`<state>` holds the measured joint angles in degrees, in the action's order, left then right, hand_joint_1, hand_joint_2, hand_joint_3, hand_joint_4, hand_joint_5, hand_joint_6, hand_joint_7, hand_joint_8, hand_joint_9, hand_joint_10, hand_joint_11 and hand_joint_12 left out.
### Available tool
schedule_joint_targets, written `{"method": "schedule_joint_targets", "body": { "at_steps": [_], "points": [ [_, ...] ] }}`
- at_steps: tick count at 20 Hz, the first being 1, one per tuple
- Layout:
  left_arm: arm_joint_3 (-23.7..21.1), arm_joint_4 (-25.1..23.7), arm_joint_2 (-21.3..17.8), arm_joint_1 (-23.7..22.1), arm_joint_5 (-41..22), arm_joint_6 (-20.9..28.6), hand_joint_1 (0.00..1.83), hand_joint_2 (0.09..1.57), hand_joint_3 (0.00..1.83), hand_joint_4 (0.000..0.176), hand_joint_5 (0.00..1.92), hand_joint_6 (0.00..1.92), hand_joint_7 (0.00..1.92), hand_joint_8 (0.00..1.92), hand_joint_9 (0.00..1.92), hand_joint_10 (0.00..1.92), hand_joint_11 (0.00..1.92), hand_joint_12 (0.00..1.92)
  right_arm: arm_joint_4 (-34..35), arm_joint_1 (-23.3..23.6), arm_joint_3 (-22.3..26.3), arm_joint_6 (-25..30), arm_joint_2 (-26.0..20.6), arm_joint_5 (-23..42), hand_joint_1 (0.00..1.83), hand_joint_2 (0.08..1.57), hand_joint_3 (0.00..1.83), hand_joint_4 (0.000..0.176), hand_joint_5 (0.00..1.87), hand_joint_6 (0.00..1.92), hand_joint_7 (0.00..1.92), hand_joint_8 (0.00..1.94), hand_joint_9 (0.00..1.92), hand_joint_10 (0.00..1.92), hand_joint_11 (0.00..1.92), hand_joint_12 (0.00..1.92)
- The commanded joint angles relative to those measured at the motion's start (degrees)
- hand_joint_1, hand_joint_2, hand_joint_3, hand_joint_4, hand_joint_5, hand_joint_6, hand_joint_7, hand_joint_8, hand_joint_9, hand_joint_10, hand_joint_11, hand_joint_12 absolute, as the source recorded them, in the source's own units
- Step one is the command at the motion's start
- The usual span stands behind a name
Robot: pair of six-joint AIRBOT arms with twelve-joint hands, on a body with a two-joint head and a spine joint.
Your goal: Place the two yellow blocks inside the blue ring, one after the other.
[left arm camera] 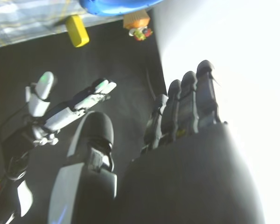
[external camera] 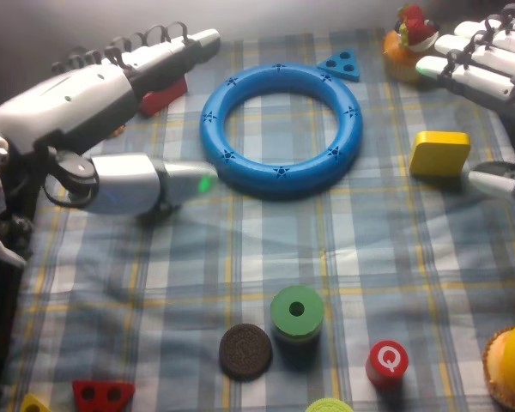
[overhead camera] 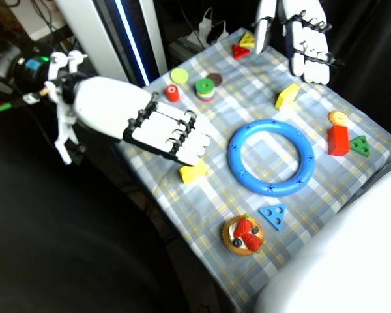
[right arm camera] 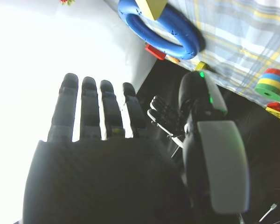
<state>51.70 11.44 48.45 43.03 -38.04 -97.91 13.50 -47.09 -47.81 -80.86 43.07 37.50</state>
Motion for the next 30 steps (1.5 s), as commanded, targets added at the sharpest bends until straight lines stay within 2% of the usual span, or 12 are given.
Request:
{"method": "schedule_joint_targets", "body": {
  "at_steps": [1,4,10,11,15,18,22,24,25,26,28,30],
  "points": [
    [0.03,-0.46,0.27,-0.79,-6.44,0.10,0.71,1.12,0.02,0.076,0.00,0.00,0.00,0.00,0.00,0.00,0.00,0.00,-0.28,0.06,-0.08,-0.09,0.17,7.81,0.47,1.30,0.01,0.000,0.00,0.00,0.00,0.00,0.00,0.00,0.00,0.00],
    [0.60,0.27,0.61,-0.64,-5.63,0.08,0.82,1.09,0.00,0.095,0.00,0.00,0.00,0.00,0.00,0.00,0.00,0.00,0.71,-0.50,-0.04,-0.09,0.17,8.22,0.47,1.31,0.01,0.000,0.00,0.00,0.00,0.00,0.00,0.00,0.00,0.00],
    [0.65,7.69,0.61,0.21,-4.78,-8.47,0.99,1.03,0.00,0.025,0.14,0.01,0.18,0.01,0.05,0.01,0.00,0.00,1.21,-0.56,-0.32,-0.09,0.11,8.56,0.51,1.31,0.00,0.000,0.00,0.00,0.00,0.00,0.00,0.00,0.00,0.33],
    [0.95,9.55,0.91,0.31,-4.27,-10.50,1.02,1.03,0.00,0.005,0.22,0.02,0.26,0.01,0.14,0.01,0.00,0.21,1.41,-0.56,-0.39,-0.09,0.11,8.57,0.52,1.31,0.00,0.005,0.00,0.00,0.00,0.00,0.00,0.00,0.00,0.34],
    [2.80,14.97,2.47,0.38,-1.66,-15.55,1.07,1.01,0.00,0.000,0.38,0.02,0.38,0.02,0.24,0.04,0.00,0.96,1.69,-0.56,-0.46,-0.09,0.12,8.58,0.49,1.32,0.00,0.000,0.00,0.00,0.00,0.00,0.00,0.00,0.00,0.33],
    [4.42,20.23,4.36,0.23,0.37,-21.66,1.05,1.04,0.00,0.007,0.41,0.01,0.43,0.02,0.28,0.04,0.00,1.12,2.01,-0.60,-0.47,-0.08,0.12,8.58,0.48,1.33,0.00,0.000,0.00,0.00,0.00,0.00,0.02,0.01,0.00,0.54],
    [7.20,25.93,6.58,0.23,2.76,-25.82,1.04,1.08,0.00,0.000,0.52,0.02,0.51,0.01,0.35,0.04,0.00,0.82,2.19,-0.61,-0.53,-0.08,0.13,8.58,0.40,1.35,0.01,0.000,0.00,0.00,0.00,0.00,0.04,0.01,0.00,0.78],
    [8.55,28.52,7.71,0.12,3.78,-27.98,1.05,1.10,0.01,0.000,0.65,0.05,0.67,0.05,0.52,0.08,0.00,1.19,2.27,-0.64,-0.54,-0.08,0.15,8.58,0.42,1.35,0.00,0.000,0.00,0.00,0.00,0.00,0.04,0.01,0.00,0.85],
    [9.39,29.74,8.28,0.12,3.97,-28.13,1.04,1.18,0.00,0.000,0.79,0.97,0.90,0.10,0.69,0.15,0.00,1.43,2.40,-0.67,-0.54,-0.08,0.15,8.58,0.40,1.35,0.00,0.000,0.00,0.00,0.00,0.00,0.03,0.01,0.00,0.73],
    [9.86,30.45,8.55,0.12,3.99,-28.19,1.18,1.13,0.00,0.000,0.91,0.95,0.99,0.85,0.85,0.22,0.03,1.47,2.45,-0.69,-0.54,-0.08,0.15,8.58,0.43,1.35,0.00,0.000,0.00,0.00,0.00,0.00,0.03,0.01,0.00,0.63],
    [9.92,30.51,8.64,-0.51,3.22,-28.19,1.23,1.15,0.00,0.000,0.90,0.92,0.96,1.20,0.77,0.74,0.07,1.59,2.61,-0.77,-0.59,-0.08,0.15,8.58,0.42,1.36,0.00,0.000,0.00,0.00,0.00,0.00,0.00,0.00,0.00,0.46],
    [9.12,29.23,8.33,-1.27,1.79,-28.19,1.21,1.17,0.00,0.000,0.86,1.02,0.92,1.26,0.67,0.95,0.03,1.62,2.66,-0.82,-0.60,-0.08,0.15,8.59,0.41,1.36,0.00,0.000,0.00,0.00,0.00,0.00,0.00,0.00,0.00,0.34]
  ]
}}
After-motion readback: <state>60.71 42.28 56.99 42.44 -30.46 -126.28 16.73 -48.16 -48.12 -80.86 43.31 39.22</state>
